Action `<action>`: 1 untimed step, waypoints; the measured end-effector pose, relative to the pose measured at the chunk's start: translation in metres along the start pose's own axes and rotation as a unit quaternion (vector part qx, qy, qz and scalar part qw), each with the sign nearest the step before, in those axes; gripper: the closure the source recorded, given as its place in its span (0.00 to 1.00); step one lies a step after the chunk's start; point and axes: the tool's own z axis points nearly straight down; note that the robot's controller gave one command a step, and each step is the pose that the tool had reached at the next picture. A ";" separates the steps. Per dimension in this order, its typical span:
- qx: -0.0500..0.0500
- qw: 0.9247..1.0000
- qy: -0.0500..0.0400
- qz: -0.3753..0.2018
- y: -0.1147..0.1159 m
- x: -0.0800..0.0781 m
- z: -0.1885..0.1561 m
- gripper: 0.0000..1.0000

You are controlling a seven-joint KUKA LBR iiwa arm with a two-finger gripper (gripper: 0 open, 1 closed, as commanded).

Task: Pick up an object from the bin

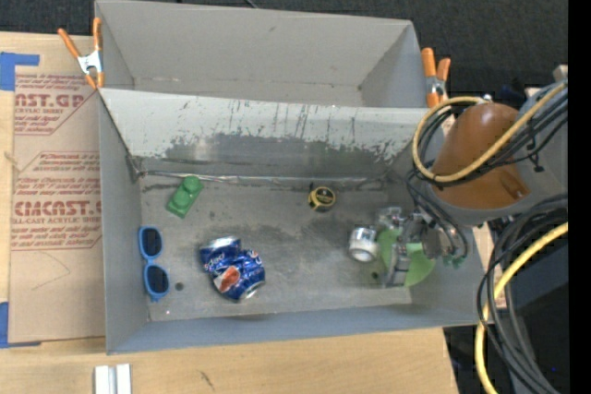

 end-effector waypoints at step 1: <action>0.001 1.000 -0.004 -0.014 0.020 -0.019 -0.110 1.00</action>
Offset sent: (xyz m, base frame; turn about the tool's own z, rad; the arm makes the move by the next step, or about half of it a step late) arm 0.0174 0.0180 0.1057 -0.0267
